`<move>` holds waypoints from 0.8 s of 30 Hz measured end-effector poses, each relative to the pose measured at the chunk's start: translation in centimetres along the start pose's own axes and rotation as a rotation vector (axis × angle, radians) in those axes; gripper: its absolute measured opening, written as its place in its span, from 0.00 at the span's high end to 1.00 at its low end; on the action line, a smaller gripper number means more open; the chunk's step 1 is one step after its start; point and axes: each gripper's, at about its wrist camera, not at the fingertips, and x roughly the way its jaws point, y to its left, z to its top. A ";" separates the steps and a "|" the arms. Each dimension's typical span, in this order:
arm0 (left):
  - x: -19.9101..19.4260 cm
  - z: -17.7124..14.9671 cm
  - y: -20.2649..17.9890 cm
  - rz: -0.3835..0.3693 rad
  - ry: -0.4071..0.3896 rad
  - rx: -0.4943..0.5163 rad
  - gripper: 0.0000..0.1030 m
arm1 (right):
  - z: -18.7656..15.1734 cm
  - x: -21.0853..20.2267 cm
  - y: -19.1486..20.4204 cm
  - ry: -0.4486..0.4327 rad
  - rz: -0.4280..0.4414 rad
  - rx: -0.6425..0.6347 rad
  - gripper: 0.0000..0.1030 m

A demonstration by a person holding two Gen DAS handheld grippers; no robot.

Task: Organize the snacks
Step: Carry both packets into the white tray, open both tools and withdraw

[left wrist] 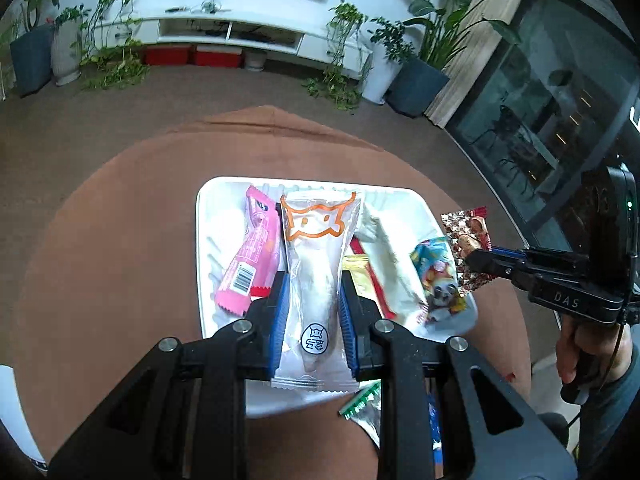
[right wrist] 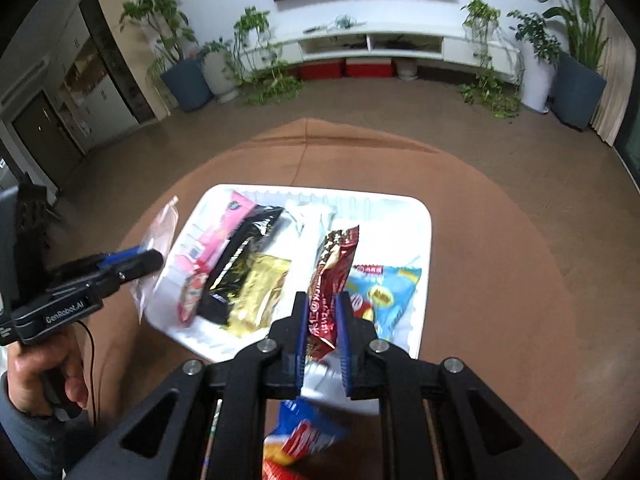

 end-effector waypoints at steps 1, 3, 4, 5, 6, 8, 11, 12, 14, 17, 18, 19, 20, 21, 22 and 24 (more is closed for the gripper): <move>0.5 0.0 0.2 0.003 0.005 -0.006 0.79 | 0.3 0.6 0.0 0.015 -0.001 -0.009 0.86; 1.9 0.0 0.6 0.015 0.024 -0.019 0.79 | 0.8 1.6 0.2 0.034 -0.004 -0.028 0.86; 2.3 -0.3 0.9 0.017 0.030 -0.027 0.79 | 1.0 2.2 0.3 0.045 -0.011 -0.037 0.86; 2.8 -0.6 1.0 0.018 0.038 -0.033 0.79 | 1.1 2.5 0.3 0.051 -0.019 -0.044 0.86; 3.2 -0.8 1.0 0.020 0.045 -0.032 0.79 | 1.3 3.0 0.3 0.055 -0.028 -0.048 0.86; 4.0 -1.1 1.0 0.024 0.059 -0.026 0.79 | 1.5 3.9 0.2 0.069 -0.043 -0.050 0.86; 4.3 -1.5 0.9 0.029 0.057 -0.025 0.78 | 1.3 5.1 -0.2 0.087 -0.044 -0.040 0.86; 4.4 -1.5 1.0 0.031 0.057 -0.026 0.78 | 1.3 5.3 -0.3 0.088 -0.039 -0.038 0.86; 4.6 -1.6 0.8 0.037 0.057 -0.022 0.78 | 1.2 5.5 -0.2 0.087 -0.041 -0.041 0.85; 5.0 -1.7 0.4 0.051 0.056 -0.008 0.78 | 1.2 5.6 -0.1 0.083 -0.050 -0.045 0.85; 5.0 -1.7 0.3 0.053 0.055 -0.007 0.78 | 1.1 5.6 -0.1 0.081 -0.054 -0.045 0.85; 5.1 -1.7 0.2 0.056 0.055 -0.004 0.78 | 1.2 5.7 0.0 0.078 -0.055 -0.046 0.85; 5.2 -1.6 0.1 0.057 0.055 -0.002 0.77 | 1.1 5.7 0.1 0.075 -0.056 -0.047 0.85; 5.3 -1.6 0.0 0.057 0.055 0.001 0.77 | 1.0 5.7 0.0 0.071 -0.054 -0.048 0.83; 5.3 -1.6 -0.1 0.060 0.055 0.005 0.77 | 1.0 5.7 0.0 0.070 -0.053 -0.046 0.81; 5.2 -1.7 -0.3 0.068 0.055 0.008 0.77 | 0.9 5.7 -0.1 0.068 -0.053 -0.042 0.78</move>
